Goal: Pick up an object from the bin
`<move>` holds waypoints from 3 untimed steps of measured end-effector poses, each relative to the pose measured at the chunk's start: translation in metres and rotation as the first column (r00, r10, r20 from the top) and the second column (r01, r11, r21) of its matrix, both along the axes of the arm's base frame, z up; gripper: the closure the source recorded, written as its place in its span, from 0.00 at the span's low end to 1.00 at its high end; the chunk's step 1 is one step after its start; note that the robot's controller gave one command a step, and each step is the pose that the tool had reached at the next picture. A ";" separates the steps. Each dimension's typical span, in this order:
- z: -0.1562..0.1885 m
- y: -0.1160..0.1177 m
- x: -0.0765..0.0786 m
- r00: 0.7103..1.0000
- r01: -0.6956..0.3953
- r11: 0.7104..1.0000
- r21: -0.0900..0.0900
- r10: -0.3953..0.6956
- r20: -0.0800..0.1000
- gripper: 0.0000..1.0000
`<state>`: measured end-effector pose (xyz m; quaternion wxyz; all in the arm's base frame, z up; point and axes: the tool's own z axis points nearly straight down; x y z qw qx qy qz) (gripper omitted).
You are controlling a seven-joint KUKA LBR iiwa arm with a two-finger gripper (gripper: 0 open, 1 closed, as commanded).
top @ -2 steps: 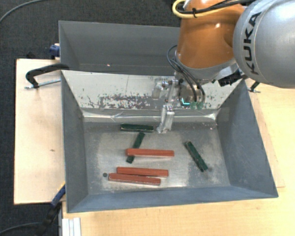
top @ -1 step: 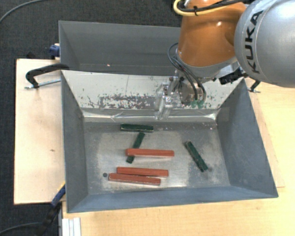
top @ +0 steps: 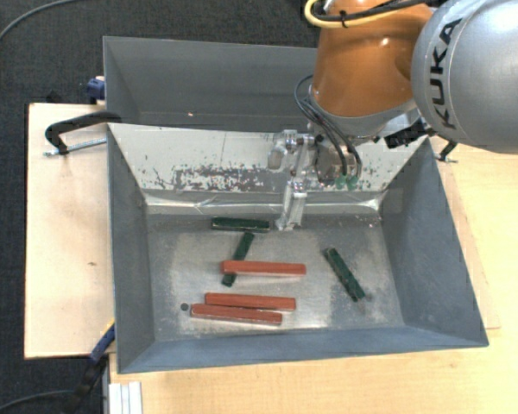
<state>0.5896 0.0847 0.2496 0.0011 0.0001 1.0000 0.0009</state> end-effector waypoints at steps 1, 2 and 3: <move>-0.110 0.016 -0.032 0.991 -0.131 0.991 -0.001 0.131 -0.010 0.00; -0.179 0.002 -0.030 0.890 -0.457 0.890 -0.002 0.457 -0.001 0.00; -0.177 0.003 -0.028 0.890 -0.456 0.890 -0.001 0.456 0.003 1.00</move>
Offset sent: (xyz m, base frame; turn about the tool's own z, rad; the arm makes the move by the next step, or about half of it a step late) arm -0.0300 0.0150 -0.1069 -0.1311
